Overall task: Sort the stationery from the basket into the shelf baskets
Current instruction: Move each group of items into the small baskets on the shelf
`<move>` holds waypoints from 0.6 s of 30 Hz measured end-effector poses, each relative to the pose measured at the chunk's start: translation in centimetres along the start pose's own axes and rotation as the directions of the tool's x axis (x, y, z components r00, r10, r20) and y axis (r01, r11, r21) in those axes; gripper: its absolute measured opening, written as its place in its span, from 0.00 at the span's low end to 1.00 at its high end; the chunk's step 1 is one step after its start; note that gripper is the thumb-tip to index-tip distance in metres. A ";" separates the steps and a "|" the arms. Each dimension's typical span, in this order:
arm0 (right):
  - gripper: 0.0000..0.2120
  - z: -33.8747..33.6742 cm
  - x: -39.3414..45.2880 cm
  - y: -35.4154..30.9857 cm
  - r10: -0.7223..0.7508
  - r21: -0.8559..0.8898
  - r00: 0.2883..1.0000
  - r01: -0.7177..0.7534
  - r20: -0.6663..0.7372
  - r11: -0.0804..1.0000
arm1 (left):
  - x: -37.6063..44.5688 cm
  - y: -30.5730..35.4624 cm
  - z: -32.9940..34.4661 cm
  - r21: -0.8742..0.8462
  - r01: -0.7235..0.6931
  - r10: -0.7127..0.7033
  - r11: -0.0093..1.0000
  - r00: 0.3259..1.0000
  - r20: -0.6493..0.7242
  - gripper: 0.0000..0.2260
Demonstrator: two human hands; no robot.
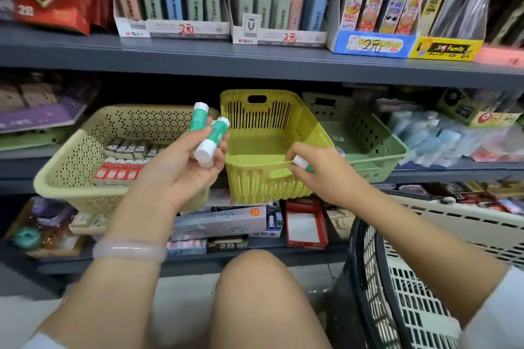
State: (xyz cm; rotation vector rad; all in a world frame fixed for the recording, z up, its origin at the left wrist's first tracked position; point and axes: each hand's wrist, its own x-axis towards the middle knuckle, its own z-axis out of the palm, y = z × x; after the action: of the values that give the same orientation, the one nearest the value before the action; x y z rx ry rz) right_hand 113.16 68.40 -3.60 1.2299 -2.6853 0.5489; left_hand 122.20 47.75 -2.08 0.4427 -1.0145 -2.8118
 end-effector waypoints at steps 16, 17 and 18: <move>0.04 -1.2 9.9 -1.2 0.375 0.829 0.845 -0.492 0.382 0.265 | 3.0 1.5 0.9 -0.015 -0.066 0.065 0.998 0.996 -0.064 0.06; 0.03 -0.7 11.0 -1.0 0.408 0.814 0.833 -0.506 0.375 0.285 | 3.3 1.6 0.7 -0.025 -0.059 0.057 0.998 0.996 -0.071 0.06; 0.03 -0.1 11.9 -0.9 0.440 0.781 0.824 -0.522 0.357 0.343 | 3.5 1.7 0.6 -0.033 -0.056 0.053 0.998 0.995 -0.084 0.06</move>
State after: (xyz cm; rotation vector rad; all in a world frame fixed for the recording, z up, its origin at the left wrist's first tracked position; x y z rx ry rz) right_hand 106.04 59.51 -0.03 0.4235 -2.8398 2.1998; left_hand 118.68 46.05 -1.42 0.5147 -0.9444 -2.7343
